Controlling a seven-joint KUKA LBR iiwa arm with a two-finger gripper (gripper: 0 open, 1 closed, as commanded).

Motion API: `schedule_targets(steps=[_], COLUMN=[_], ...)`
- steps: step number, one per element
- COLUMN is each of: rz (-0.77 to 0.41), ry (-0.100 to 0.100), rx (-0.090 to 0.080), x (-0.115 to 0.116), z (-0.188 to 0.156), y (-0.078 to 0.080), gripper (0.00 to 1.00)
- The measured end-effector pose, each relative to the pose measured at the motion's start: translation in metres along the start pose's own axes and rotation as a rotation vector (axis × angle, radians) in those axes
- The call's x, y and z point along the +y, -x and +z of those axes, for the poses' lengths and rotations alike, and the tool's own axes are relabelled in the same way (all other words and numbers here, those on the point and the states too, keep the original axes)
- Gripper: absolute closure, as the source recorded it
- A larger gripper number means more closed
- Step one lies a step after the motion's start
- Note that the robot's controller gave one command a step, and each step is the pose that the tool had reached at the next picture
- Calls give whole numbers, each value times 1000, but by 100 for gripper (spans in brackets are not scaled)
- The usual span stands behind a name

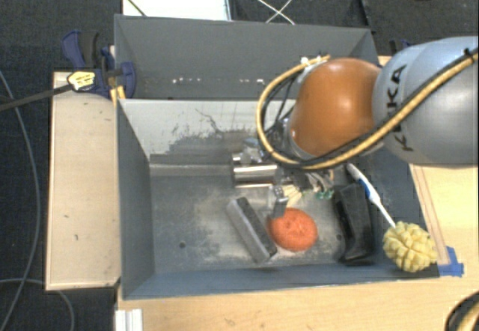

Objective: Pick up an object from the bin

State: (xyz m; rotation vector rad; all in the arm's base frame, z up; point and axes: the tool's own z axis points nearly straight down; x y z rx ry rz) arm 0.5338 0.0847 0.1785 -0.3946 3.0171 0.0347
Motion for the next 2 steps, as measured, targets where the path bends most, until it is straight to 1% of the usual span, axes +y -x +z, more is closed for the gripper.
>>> schedule_targets(steps=[1,2], rz=[-107,-15], ry=[4,1], rx=[86,22], x=[-58,-74], z=[90,73], y=[-35,-82], gripper=[0,0])
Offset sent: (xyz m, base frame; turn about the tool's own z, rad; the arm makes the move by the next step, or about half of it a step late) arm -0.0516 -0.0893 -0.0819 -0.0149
